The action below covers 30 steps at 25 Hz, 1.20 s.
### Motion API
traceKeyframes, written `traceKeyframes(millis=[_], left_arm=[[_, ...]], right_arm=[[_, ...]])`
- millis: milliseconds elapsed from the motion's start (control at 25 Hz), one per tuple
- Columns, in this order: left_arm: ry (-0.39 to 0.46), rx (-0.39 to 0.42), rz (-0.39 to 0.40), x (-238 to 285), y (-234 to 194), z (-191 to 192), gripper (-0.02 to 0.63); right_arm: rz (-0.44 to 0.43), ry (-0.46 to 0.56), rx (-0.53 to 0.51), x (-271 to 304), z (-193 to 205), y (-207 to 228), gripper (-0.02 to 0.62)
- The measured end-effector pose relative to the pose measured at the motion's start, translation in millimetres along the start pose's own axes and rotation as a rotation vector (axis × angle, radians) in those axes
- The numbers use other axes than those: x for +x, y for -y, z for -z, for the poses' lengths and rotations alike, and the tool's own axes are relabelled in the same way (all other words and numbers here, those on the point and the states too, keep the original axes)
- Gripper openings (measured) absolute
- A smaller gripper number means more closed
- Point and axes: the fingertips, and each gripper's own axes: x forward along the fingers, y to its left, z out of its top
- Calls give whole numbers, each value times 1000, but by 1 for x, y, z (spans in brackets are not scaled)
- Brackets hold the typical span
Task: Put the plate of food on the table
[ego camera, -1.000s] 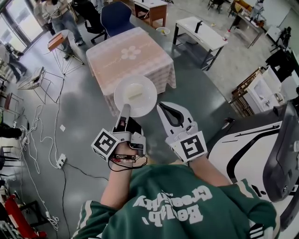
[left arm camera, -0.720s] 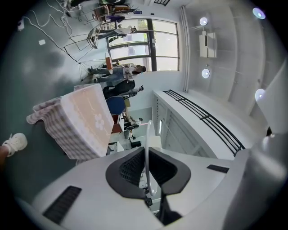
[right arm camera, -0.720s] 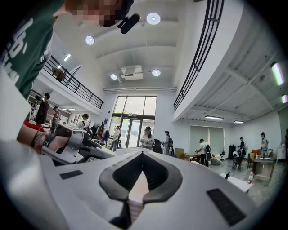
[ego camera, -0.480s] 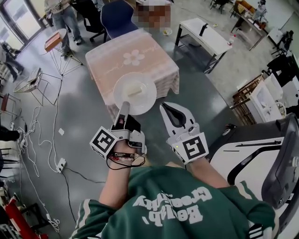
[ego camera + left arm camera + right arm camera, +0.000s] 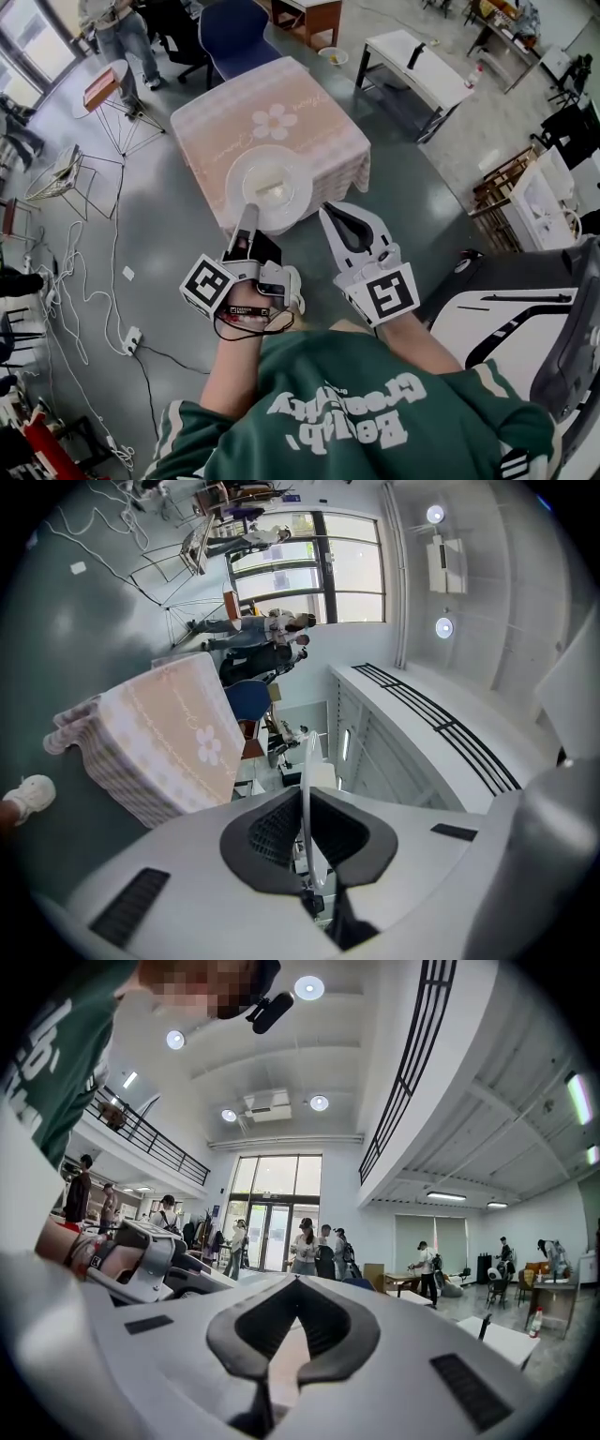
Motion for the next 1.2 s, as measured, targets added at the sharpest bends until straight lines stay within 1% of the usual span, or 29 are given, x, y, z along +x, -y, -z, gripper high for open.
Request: traceKeyframes(millis=[120, 280, 360, 520, 640, 800, 960, 1040, 1120, 1200], left_arm=[[-6, -17, -2, 17, -2, -11, 26], [-25, 0, -2, 34, -4, -23, 26], [-34, 0, -3, 40, -5, -26, 26], [-35, -25, -14, 49, -7, -32, 26], [-37, -6, 1, 55, -4, -37, 26], [-45, -4, -2, 64, -7, -44, 26], [-47, -18, -7, 73, -9, -53, 26], [-47, -19, -7, 78, -10, -57, 26], [-52, -16, -6, 85, -11, -61, 26], [-58, -3, -5, 91, -10, -66, 26]], right_arm=[[-16, 1, 19, 17, 0, 3, 15], [-9, -16, 20, 36, 2, 8, 15], [-6, -6, 33, 43, 1, 10, 15], [-10, -3, 30, 53, -1, 13, 15], [-22, -8, 28, 58, -1, 13, 15], [4, -1, 14, 70, -3, 18, 15], [5, 8, 8, 82, -5, 20, 15], [26, 10, 0, 87, -4, 25, 15], [47, 16, -5, 92, -5, 31, 15], [48, 16, -7, 100, -4, 33, 15]])
